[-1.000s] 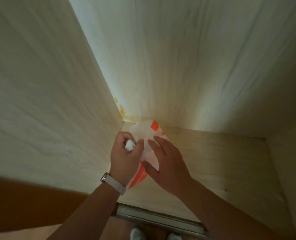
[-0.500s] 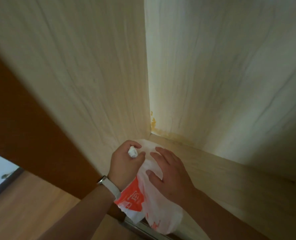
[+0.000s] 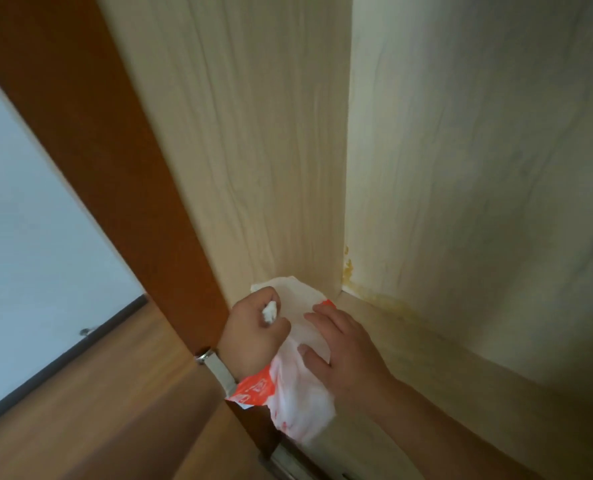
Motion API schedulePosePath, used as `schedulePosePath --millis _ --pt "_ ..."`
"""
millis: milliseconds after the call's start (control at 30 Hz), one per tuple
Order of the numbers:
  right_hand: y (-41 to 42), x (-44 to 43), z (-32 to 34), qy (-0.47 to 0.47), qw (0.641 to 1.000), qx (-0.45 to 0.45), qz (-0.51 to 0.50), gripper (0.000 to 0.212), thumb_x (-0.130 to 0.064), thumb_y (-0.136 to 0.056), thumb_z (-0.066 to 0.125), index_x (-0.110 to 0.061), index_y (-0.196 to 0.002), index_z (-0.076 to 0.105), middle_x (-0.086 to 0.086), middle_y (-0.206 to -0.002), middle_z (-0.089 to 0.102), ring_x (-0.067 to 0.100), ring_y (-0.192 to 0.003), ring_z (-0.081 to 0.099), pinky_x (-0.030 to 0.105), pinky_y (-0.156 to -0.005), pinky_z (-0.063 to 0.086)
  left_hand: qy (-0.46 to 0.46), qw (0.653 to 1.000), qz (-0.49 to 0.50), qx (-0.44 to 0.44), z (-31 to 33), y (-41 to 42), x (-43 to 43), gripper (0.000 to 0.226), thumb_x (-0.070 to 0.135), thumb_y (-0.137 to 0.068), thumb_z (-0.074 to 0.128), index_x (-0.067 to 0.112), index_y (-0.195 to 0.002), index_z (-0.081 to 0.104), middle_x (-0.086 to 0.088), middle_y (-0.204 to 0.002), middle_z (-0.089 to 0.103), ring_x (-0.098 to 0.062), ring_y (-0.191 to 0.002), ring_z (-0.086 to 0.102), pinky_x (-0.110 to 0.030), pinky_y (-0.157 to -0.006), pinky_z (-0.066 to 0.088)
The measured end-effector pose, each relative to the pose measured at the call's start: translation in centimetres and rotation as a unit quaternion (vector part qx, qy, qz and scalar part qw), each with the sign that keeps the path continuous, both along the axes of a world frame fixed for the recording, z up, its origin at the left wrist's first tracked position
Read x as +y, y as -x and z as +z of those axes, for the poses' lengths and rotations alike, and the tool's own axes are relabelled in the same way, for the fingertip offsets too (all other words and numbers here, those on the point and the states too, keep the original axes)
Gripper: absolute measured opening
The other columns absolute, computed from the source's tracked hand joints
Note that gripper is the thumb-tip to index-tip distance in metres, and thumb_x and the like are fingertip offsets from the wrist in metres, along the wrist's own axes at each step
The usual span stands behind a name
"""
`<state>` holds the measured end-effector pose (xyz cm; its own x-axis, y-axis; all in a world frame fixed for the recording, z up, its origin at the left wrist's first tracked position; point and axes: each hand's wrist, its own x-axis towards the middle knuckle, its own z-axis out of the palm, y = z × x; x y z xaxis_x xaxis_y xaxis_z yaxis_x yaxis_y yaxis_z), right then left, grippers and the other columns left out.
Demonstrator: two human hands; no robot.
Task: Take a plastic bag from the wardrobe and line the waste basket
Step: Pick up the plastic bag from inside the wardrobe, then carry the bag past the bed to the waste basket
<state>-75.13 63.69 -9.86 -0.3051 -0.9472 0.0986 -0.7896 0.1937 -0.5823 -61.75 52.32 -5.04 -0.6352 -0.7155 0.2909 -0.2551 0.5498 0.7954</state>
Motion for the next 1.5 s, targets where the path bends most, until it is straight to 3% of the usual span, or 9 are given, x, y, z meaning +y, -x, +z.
schedulePosePath --millis 167,300,467,567,733,933,1133,1333,1500 --pt "-0.2 1.3 1.4 0.025 0.998 -0.002 0.066 0.065 -0.067 -0.085 0.028 -0.034 -0.14 0.04 -0.015 -0.15 0.036 0.007 -0.137 0.033 0.032 -0.116 0.03 -0.02 0.999 0.022 0.035 1.7 -1.8 2.8 0.024 0.028 -0.064 0.046 0.005 -0.072 0.045 -0.016 -0.067 0.042 -0.023 -0.06 0.035 -0.037 -0.052 0.029" --pt "-1.5 2.0 1.2 0.049 0.992 -0.026 0.116 0.066 -0.061 -0.085 0.031 -0.026 -0.139 0.046 -0.008 -0.148 0.041 0.01 -0.136 0.035 0.028 -0.114 0.028 -0.006 0.998 0.068 -0.009 2.7 -4.4 5.3 0.011 0.014 -0.075 0.049 0.016 -0.086 0.053 0.002 -0.079 0.055 -0.017 -0.072 0.051 -0.038 -0.065 0.047" --pt "-3.7 2.9 -1.9 0.075 0.984 -0.058 0.148 0.065 -0.058 -0.085 0.035 -0.021 -0.136 0.049 -0.005 -0.143 0.046 0.012 -0.133 0.04 0.03 -0.113 0.034 0.04 0.989 0.128 -0.059 0.0 -7.7 8.2 0.03 0.006 -0.091 0.056 0.034 -0.099 0.053 0.018 -0.101 0.061 -0.002 -0.092 0.058 -0.02 -0.08 0.047" --pt "-6.3 4.0 -0.9 0.084 0.977 -0.051 0.187 0.063 -0.057 -0.087 0.037 -0.022 -0.137 0.049 -0.006 -0.143 0.046 0.01 -0.134 0.039 0.028 -0.114 0.033 0.052 0.981 0.172 -0.067 0.9 -10.5 9.7 0.028 0.013 -0.09 0.061 0.04 -0.095 0.054 0.02 -0.099 0.062 -0.002 -0.091 0.059 -0.014 -0.076 0.043" --pt "-10.9 3.1 -0.7 0.077 0.966 -0.048 0.241 0.055 -0.054 -0.091 0.043 -0.025 -0.137 0.048 -0.012 -0.141 0.045 0.002 -0.132 0.035 0.005 -0.104 0.014 0.078 0.959 0.258 -0.09 1.0 -15.7 10.0 0.029 0.015 -0.082 0.07 0.04 -0.078 0.056 0.02 -0.079 0.063 0.001 -0.079 0.058 -0.007 -0.06 0.039" --pt "-18.1 -0.9 -1.3 0.064 0.946 -0.035 0.315 0.053 -0.055 -0.092 0.041 -0.026 -0.136 0.048 -0.01 -0.137 0.049 0.009 -0.128 0.043 0.029 -0.108 0.038 0.098 0.939 0.287 -0.161 0.1 -24.0 8.1 0.016 0.014 -0.079 0.067 0.029 -0.086 0.065 0.016 -0.079 0.061 -0.005 -0.07 0.056 -0.012 -0.063 0.039" --pt "-25.7 -6.9 -2.2 0.035 0.925 -0.016 0.378 0.047 -0.055 -0.098 0.041 -0.036 -0.14 0.039 -0.017 -0.145 0.041 0.004 -0.136 0.034 0.032 -0.115 0.031 0.151 0.896 0.234 -0.346 -1.0 -32.8 3.2 0.024 0.009 -0.088 0.055 0.016 -0.107 0.067 -0.002 -0.108 0.058 -0.022 -0.088 0.06 -0.028 -0.071 0.046" --pt "-33.7 -13.5 -2.4 0.021 0.904 0.013 0.427 0.045 -0.052 -0.099 0.044 -0.035 -0.14 0.04 -0.017 -0.144 0.041 0.003 -0.131 0.035 0.024 -0.111 0.03 0.111 0.896 0.302 -0.307 -2.3 -40.9 -1.3 0.014 0.025 -0.095 0.048 0.013 -0.094 0.056 0.003 -0.095 0.048 -0.02 -0.076 0.05 -0.034 -0.067 0.045" --pt "-39.1 -17.4 -1.7 0.014 0.891 0.007 0.453 0.042 -0.052 -0.097 0.045 -0.036 -0.136 0.042 -0.016 -0.136 0.047 0.005 -0.119 0.044 0.029 -0.102 0.044 0.053 0.877 0.42 -0.229 -2.2 -46.3 -3.2 0.026 0.039 -0.093 0.056 0.015 -0.085 0.05 0.012 -0.06 0.046 -0.006 -0.052 0.044 -0.017 -0.05 0.03"
